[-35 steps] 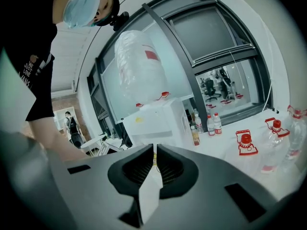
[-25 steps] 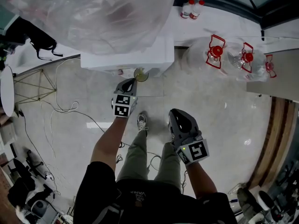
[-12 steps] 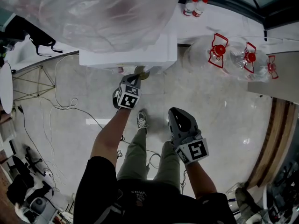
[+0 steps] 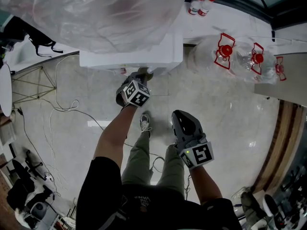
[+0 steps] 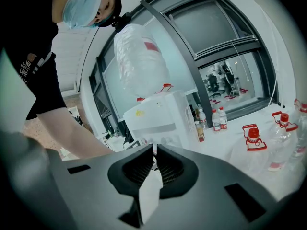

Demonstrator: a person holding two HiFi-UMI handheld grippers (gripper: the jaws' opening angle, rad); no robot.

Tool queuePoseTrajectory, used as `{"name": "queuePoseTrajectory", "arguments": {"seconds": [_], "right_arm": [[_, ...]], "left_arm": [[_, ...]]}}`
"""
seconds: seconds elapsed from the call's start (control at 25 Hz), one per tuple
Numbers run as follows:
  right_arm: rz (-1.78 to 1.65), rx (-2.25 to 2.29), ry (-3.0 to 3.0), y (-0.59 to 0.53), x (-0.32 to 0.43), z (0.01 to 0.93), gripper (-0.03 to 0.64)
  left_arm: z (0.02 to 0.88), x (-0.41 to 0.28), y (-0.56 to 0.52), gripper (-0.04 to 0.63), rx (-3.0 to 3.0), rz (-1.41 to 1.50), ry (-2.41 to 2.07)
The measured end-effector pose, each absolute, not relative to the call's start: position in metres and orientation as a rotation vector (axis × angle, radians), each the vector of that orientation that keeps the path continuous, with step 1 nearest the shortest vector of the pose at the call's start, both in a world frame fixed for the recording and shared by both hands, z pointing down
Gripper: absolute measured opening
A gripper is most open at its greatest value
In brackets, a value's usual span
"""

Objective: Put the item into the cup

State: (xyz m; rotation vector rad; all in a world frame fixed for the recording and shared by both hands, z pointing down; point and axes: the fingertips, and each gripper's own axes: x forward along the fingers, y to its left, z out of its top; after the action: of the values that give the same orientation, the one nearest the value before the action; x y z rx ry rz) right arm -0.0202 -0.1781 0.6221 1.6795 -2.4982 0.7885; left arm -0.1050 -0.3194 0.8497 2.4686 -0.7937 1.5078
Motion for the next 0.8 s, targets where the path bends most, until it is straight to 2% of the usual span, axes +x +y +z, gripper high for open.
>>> {"name": "queuePoseTrajectory", "arguments": {"seconds": [0.28, 0.8], "right_arm": [[0.798, 1.678, -2.499, -0.179, -0.02, 0.623, 0.048], [0.772, 1.626, -2.542, -0.186, -0.024, 0.609, 0.048]], "left_arm": [[0.855, -0.104, -0.324, 0.02, 2.484, 1.514, -0.81], [0.818, -0.097, -0.32, 0.023, 2.581, 1.294, -0.921]]}}
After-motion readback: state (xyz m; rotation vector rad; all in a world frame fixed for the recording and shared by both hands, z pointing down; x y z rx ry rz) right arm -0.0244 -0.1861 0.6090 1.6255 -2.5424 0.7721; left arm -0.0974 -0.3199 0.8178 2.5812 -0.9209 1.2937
